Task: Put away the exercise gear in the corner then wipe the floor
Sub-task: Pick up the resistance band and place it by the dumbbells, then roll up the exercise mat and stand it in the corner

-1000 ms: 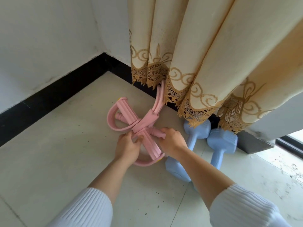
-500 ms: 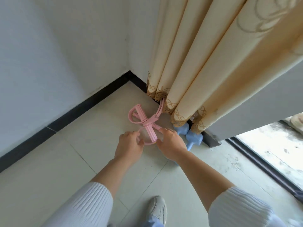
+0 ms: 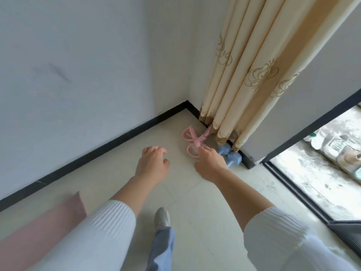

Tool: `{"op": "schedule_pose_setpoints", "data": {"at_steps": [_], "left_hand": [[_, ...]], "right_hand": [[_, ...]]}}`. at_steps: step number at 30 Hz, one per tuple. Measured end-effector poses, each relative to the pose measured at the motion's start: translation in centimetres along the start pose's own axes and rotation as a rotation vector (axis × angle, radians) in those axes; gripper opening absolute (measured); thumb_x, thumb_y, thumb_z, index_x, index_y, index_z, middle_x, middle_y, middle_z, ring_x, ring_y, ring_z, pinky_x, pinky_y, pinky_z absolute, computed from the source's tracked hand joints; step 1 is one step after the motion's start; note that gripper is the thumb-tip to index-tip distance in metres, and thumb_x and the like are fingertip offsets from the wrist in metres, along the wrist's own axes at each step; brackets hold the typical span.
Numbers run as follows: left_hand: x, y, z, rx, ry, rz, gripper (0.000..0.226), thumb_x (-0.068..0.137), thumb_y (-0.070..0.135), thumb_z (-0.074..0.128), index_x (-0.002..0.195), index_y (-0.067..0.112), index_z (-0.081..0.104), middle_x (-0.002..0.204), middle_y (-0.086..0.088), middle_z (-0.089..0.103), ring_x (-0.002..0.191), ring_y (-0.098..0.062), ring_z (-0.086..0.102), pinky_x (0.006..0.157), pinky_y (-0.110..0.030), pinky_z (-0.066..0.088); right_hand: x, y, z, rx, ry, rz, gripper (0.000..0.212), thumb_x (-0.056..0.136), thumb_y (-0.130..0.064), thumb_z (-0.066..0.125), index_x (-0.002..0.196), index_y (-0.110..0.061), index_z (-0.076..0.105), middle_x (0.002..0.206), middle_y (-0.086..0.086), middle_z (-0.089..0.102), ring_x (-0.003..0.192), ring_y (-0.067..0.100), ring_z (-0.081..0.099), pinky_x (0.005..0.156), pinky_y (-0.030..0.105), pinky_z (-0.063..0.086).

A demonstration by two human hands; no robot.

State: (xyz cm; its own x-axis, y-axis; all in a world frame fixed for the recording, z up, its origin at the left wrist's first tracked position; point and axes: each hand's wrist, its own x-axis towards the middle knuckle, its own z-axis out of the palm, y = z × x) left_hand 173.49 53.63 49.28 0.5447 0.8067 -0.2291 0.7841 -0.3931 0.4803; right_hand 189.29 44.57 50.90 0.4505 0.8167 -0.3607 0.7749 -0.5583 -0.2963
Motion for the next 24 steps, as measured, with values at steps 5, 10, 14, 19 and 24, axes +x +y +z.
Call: {"op": "schedule_pose_setpoints", "data": {"at_steps": [5,10,14,19,24], "left_hand": [[-14.9,-2.3,-0.6,-0.006,0.068,-0.091,0.037,0.093,0.021,0.048,0.129,0.014,0.052,0.133,-0.006,0.051,0.127,-0.025,0.035,0.098,-0.038,0.041],[-25.4,-4.2,-3.0,0.008,0.073,-0.146,0.038,0.092,0.022,0.049,0.129,0.013,0.052,0.134,-0.006,0.049,0.127,-0.025,0.036,0.099,-0.039,0.039],[-30.5,-6.7,-6.8,0.03,0.138,-0.162,0.038,0.093,0.022,0.048,0.129,0.013,0.052,0.134,-0.007,0.05,0.126,-0.025,0.038,0.098,-0.038,0.039],[-35.6,-12.8,-10.0,-0.008,0.186,-0.195,0.039,0.093,0.021,0.047,0.131,0.012,0.05,0.133,-0.007,0.05,0.128,-0.025,0.036,0.1,-0.041,0.04],[-41.5,-23.2,-11.7,-0.001,0.165,-0.205,0.041,0.093,0.022,0.047,0.133,0.013,0.049,0.134,-0.006,0.047,0.13,-0.024,0.033,0.099,-0.039,0.039]], "right_hand": [[-12.7,-2.9,3.0,-0.04,0.0,-0.101,0.03,0.088,-0.014,0.05,0.117,-0.008,0.051,0.122,0.008,0.054,0.113,0.028,0.048,0.086,0.039,0.042],[-21.7,-6.3,4.9,-0.1,-0.06,-0.144,0.041,0.088,-0.016,0.05,0.128,-0.011,0.048,0.129,0.007,0.053,0.12,0.028,0.046,0.093,0.041,0.043],[-26.0,-10.5,5.2,-0.133,-0.06,-0.189,0.042,0.088,-0.012,0.048,0.13,-0.01,0.047,0.128,0.008,0.053,0.119,0.028,0.046,0.091,0.041,0.04],[-29.4,-17.9,7.2,-0.152,-0.035,-0.238,0.04,0.088,-0.011,0.047,0.128,-0.01,0.048,0.124,0.008,0.055,0.114,0.027,0.048,0.088,0.038,0.04],[-33.1,-27.3,14.2,-0.153,-0.05,-0.25,0.041,0.089,-0.012,0.046,0.129,-0.009,0.047,0.126,0.008,0.054,0.118,0.028,0.046,0.094,0.041,0.041]]}}
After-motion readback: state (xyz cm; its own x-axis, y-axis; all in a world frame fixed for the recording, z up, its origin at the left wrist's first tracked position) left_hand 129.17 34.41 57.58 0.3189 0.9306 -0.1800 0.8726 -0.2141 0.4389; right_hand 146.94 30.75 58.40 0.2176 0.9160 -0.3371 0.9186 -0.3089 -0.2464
